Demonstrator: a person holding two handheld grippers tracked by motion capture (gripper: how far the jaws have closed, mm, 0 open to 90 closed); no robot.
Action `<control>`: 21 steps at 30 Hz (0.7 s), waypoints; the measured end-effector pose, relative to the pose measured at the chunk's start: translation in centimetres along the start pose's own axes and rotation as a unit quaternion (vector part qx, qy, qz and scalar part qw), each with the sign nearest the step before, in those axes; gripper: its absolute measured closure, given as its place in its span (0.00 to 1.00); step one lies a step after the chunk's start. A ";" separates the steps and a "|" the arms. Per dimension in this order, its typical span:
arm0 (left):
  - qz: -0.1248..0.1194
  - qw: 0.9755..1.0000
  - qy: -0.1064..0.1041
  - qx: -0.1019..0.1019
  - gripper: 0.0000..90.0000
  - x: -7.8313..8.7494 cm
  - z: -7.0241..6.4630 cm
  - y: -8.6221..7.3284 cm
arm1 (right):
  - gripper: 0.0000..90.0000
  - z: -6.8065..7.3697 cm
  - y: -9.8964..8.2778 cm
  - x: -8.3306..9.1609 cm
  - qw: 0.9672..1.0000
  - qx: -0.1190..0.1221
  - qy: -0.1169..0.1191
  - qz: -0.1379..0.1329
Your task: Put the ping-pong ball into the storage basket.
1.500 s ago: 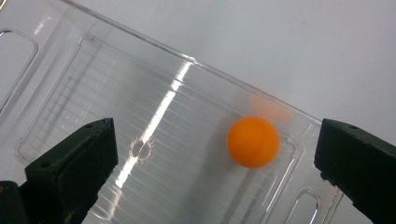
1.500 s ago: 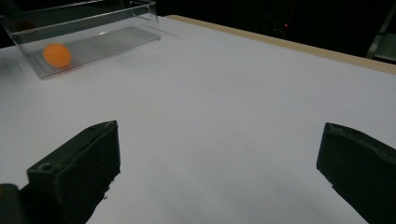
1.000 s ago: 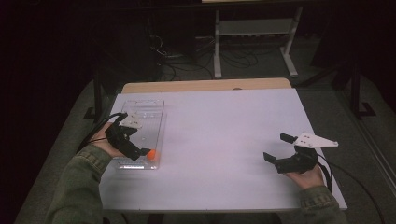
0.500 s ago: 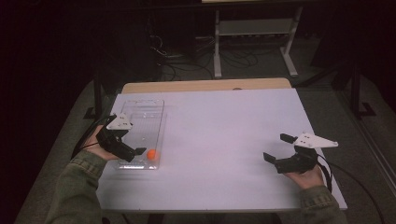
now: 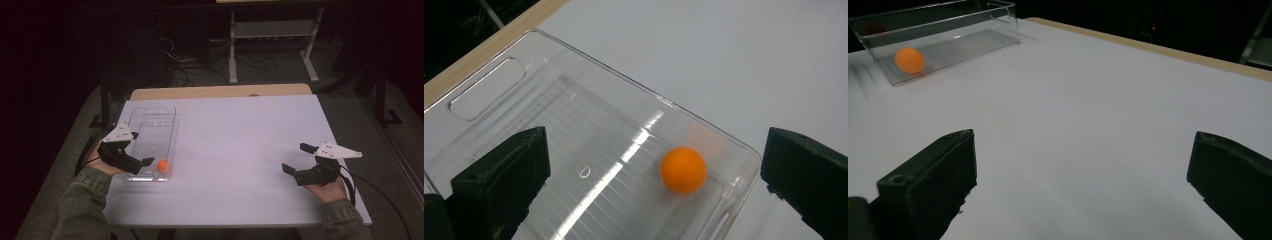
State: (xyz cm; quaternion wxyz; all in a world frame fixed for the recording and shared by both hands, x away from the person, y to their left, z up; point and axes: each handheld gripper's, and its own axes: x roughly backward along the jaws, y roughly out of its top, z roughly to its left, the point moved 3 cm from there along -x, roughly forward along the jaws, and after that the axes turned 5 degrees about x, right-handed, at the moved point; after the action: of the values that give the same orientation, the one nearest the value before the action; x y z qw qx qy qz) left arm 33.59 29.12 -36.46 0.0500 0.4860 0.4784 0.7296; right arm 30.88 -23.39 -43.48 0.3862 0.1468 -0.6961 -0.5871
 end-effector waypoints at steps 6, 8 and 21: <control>-0.014 1.000 -0.003 0.011 0.00 0.1 -0.1 -0.8 | 0.00 0.0 0.0 0.0 1.000 0.000 0.000 0.000; -0.019 1.000 -0.002 0.017 0.00 0.1 -0.1 -1.1 | 0.00 0.0 0.0 0.0 1.000 -0.001 0.001 0.000; -0.057 0.997 0.005 0.046 0.00 0.2 0.1 -2.6 | 0.00 0.0 0.0 0.0 1.000 -0.001 0.000 0.000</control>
State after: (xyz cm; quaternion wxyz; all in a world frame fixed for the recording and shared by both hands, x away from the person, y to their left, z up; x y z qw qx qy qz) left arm 32.49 30.70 -38.24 0.0667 0.4566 0.5383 0.7052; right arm 30.83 -23.41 -43.46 0.3862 0.1466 -0.6955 -0.5879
